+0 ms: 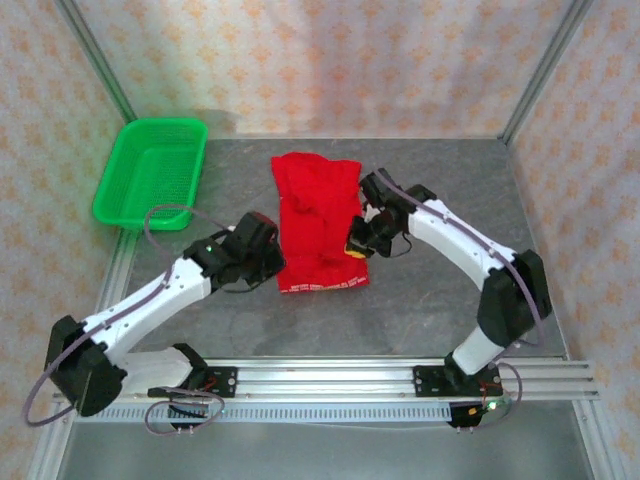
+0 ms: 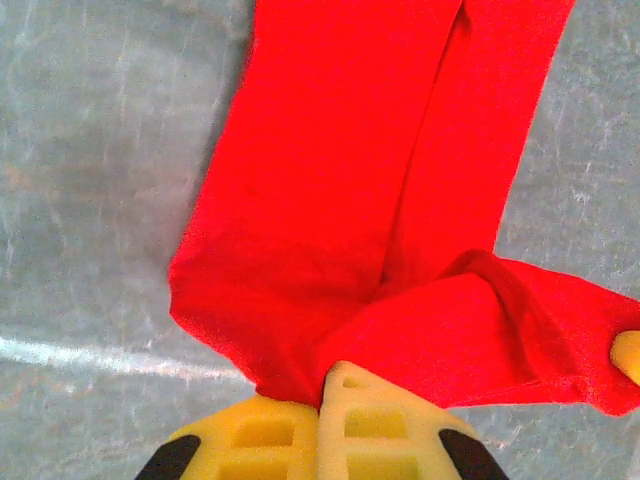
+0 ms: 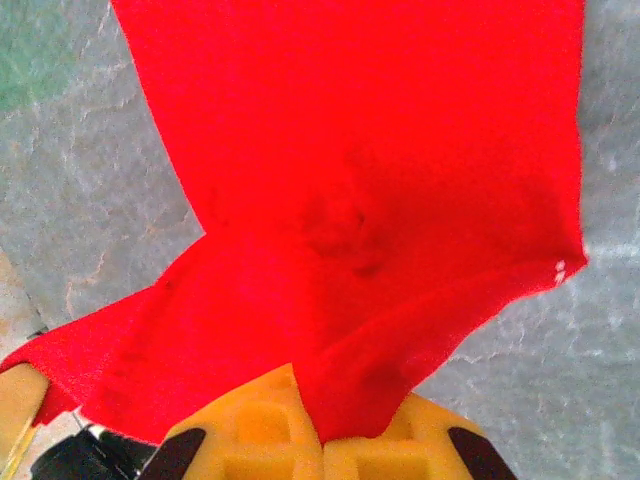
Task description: Fold and stack the t-shirts
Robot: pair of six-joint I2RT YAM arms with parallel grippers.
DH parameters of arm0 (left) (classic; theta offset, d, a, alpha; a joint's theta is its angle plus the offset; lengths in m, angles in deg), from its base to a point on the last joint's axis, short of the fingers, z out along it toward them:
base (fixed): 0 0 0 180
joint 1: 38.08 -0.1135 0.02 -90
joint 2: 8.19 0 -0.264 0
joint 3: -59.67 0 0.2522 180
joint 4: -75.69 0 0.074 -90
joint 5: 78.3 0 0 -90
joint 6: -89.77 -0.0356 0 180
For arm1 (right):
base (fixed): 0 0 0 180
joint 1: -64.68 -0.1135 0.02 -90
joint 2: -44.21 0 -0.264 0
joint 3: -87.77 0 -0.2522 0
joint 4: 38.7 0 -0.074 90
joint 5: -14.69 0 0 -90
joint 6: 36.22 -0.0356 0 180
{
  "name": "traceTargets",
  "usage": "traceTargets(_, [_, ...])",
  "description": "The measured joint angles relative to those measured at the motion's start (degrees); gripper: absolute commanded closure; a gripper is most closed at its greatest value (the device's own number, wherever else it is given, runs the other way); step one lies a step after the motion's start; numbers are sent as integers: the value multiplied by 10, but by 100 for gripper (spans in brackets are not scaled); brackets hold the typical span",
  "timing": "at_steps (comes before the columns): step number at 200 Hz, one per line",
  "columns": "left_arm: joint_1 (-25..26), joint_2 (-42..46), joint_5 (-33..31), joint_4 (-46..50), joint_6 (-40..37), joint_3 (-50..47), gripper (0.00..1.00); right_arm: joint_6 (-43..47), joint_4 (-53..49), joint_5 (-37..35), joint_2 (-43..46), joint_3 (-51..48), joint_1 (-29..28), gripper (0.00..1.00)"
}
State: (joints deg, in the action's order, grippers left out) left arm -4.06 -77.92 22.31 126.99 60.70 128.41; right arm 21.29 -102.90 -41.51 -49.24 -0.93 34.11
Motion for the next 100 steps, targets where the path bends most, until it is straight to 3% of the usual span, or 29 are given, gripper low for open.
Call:
traceTargets(30, [-45, -80, 28, 4, -64, 63, 100, 35, -21, -9, -58, 58, 36, 100])
traceTargets(100, [-92, -199, 51, 23, -156, 186, 100, 72, -41, -12, -146, 148, 82, 100])
